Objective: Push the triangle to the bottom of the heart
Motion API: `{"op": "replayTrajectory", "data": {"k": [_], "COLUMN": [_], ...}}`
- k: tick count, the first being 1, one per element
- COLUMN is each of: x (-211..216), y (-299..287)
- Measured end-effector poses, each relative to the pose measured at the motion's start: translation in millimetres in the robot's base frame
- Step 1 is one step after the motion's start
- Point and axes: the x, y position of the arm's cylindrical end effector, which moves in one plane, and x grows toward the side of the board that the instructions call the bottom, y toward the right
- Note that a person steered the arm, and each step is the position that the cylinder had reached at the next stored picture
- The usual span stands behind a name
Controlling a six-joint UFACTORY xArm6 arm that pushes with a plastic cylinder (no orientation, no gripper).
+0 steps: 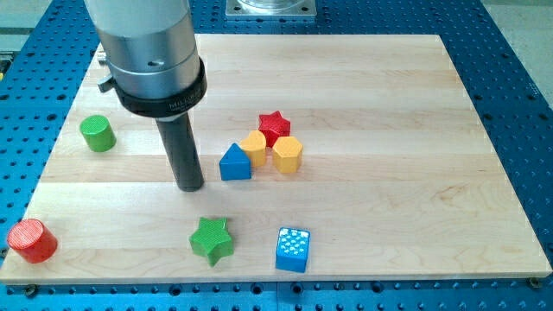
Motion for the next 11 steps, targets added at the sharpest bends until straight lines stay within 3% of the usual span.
{"op": "replayTrajectory", "data": {"k": [4, 5, 6, 8, 10, 11], "x": [-16.5, -15.8, 20.1, 48.5, 49.9, 48.3], "y": [63.8, 61.6, 50.4, 52.2, 48.5, 8.9]}}
